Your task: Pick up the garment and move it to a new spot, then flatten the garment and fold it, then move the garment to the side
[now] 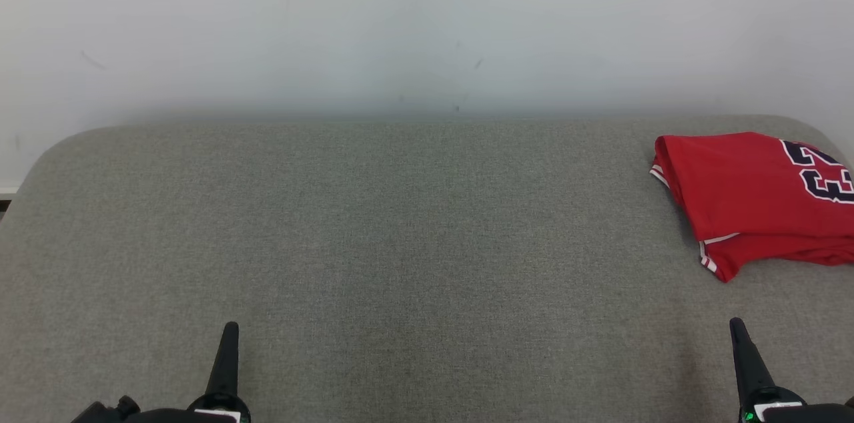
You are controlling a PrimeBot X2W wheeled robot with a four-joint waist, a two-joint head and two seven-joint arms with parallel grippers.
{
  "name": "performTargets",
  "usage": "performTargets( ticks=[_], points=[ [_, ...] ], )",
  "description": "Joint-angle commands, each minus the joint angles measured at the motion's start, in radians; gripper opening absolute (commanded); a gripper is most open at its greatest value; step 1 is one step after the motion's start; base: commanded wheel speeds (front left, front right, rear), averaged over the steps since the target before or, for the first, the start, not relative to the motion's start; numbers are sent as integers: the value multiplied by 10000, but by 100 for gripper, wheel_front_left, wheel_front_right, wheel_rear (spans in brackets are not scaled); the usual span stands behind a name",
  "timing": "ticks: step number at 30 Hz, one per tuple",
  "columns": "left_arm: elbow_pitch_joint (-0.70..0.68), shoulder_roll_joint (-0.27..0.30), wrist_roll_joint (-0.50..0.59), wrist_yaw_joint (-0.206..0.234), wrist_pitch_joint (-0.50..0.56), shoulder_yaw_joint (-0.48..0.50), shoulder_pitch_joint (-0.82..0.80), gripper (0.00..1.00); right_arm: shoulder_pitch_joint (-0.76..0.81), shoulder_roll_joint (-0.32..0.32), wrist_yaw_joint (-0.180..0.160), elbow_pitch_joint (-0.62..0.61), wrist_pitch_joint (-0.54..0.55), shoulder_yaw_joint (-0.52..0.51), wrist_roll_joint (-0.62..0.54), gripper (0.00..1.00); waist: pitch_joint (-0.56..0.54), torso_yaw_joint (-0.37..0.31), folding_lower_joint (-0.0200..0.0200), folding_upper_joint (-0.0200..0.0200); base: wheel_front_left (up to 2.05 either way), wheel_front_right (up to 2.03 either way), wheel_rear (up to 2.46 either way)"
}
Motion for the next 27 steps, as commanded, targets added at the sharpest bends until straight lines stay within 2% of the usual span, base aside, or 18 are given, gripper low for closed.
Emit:
performTargets(
  ticks=[1, 27],
  points=[
    [-2, 52, -293, -20, 48, -6, -137, 0, -112, -78, -15, -81, 60, -47, 254, 0, 1, 2, 0, -1, 0, 0, 0],
    [127, 61, -2431, -118, 467, -167, -441, 0, -188, -201, -18, -151, 564, -218, 2406, 0, 20, 44, 0, -1, 0, 0, 0]
  ],
)
